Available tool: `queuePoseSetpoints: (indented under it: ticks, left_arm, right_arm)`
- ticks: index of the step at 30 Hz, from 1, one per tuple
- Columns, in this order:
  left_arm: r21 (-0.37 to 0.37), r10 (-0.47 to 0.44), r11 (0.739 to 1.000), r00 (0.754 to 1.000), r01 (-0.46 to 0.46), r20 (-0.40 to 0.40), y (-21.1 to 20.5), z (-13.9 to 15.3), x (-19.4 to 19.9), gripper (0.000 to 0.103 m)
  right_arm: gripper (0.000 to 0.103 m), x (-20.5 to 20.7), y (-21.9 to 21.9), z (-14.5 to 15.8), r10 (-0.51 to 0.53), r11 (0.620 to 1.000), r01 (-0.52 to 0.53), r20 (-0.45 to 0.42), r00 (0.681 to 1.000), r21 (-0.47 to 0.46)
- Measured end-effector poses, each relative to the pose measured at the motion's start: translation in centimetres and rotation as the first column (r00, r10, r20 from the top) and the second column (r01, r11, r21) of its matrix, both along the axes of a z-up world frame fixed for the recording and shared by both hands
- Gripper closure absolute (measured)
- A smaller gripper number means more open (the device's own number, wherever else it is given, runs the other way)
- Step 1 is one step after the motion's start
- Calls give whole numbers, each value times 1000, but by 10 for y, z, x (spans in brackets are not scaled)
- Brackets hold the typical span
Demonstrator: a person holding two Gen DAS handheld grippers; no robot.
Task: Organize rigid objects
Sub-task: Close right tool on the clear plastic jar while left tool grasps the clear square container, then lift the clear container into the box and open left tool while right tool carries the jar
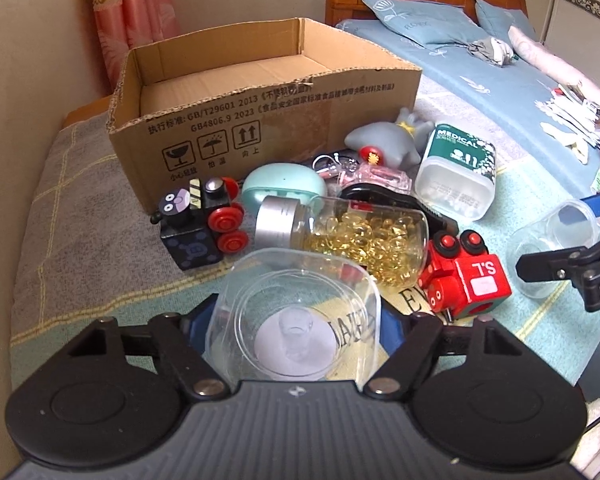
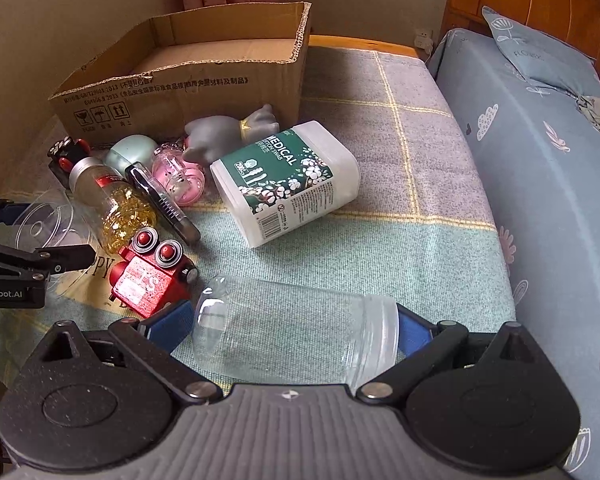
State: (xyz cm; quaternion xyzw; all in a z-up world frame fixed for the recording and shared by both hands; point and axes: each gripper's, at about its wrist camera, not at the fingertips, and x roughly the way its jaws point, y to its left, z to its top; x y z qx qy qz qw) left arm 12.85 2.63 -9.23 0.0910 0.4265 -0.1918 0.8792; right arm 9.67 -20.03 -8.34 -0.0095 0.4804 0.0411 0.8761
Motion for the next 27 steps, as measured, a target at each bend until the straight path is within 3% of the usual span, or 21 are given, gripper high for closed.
queuePoseSetpoints:
  ticks: [2,8,16,22,27]
  left_arm:
    - [8,2,1000,1000,-2,-3,-1,0,0,26]
    - [23,18,1000,1000,-18,0,-1,7,-5,26]
    - [25,38,999,997,-39,70,-2,55,-1,26]
    - [35,62,997,986,-68,158,-7,96,41,26]
    - [44,114,991,976,-124,185,-13,111,94,26]
  right_arm:
    - [6,1,1,0,-1,1000,1,-1,1000,-18]
    - [7,0,-1,4,48,998,-48,-5,999,-35]
    - [7,8,-6,38,156,988,-155,53,986,-21]
    - [7,28,-1,76,221,975,-222,153,963,-8]
    - [7,53,8,100,262,964,-265,225,938,-17]
